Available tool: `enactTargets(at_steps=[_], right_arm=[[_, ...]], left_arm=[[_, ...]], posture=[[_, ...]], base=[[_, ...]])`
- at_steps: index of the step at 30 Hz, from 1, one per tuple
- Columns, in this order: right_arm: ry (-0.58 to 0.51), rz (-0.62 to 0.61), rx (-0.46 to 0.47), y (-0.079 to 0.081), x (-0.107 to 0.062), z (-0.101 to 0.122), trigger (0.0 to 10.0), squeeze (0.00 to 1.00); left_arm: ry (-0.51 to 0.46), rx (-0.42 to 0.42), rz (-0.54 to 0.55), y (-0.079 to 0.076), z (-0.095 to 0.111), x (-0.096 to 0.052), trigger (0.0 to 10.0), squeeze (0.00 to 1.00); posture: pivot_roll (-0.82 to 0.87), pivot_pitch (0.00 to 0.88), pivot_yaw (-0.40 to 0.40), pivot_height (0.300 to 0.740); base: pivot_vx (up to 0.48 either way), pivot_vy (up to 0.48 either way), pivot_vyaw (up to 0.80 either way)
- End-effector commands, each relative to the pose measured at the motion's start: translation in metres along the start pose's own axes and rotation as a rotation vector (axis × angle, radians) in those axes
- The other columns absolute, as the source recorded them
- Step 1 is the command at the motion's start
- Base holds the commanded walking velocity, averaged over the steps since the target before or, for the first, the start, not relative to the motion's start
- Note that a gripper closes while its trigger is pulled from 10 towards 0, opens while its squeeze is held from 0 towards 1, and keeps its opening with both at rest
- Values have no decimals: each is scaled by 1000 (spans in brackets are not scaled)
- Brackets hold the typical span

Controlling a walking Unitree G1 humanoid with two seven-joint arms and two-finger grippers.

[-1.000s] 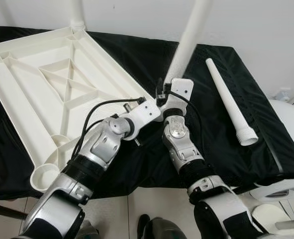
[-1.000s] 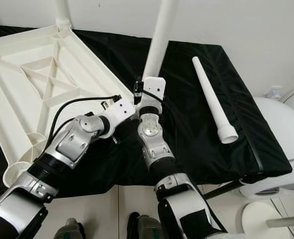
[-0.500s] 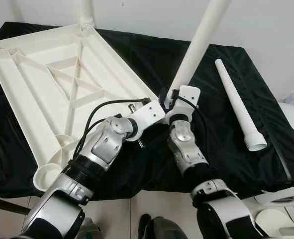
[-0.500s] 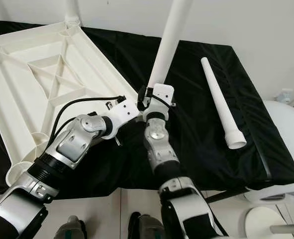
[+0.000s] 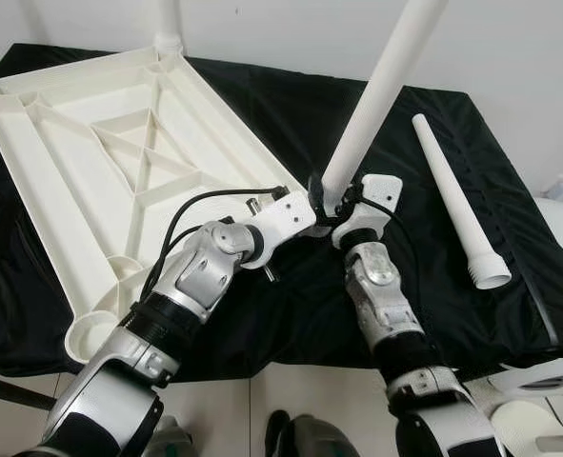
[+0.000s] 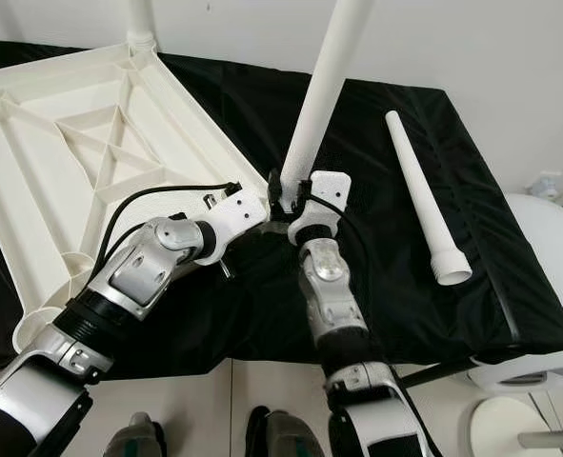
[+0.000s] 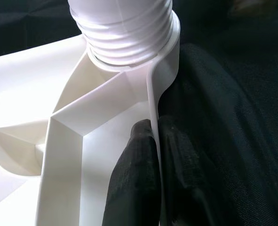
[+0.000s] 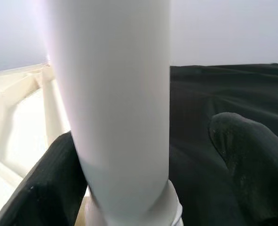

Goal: Building children table

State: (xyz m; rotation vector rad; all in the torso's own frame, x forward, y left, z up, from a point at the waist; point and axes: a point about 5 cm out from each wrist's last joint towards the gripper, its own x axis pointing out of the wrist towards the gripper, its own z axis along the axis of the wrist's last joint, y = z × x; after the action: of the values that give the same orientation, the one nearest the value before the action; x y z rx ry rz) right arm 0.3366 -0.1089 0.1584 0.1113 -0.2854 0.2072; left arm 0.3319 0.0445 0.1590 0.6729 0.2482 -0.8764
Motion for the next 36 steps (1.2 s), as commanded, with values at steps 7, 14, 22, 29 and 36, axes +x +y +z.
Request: enactTargets(at_steps=[7, 14, 22, 29, 36], right_arm=[[-1, 173, 6, -18, -16, 13, 10000, 0], [29, 260, -17, -28, -21, 16, 10000, 0], [98, 377, -39, -49, -18, 17, 10000, 0], [166, 499, -2, -47, -11, 11, 10000, 0], [197, 577, 1, -41, -1, 7, 10000, 0]], left_arm=[[111, -11, 3, -1, -31, 2, 10000, 0], [113, -3, 2, 0, -31, 2, 10000, 0], [96, 9, -6, -2, -26, 2, 10000, 0], [84, 13, -13, -4, -22, 3, 10000, 0], [80, 13, -11, -4, -21, 4, 10000, 0]], posture=[[57, 72, -88, 740], [52, 60, -84, 740], [55, 48, -85, 740], [61, 57, -87, 740], [67, 59, -93, 740]], base=[[0, 0, 0], [0, 0, 0], [0, 0, 0], [0, 0, 0], [0, 0, 0]])
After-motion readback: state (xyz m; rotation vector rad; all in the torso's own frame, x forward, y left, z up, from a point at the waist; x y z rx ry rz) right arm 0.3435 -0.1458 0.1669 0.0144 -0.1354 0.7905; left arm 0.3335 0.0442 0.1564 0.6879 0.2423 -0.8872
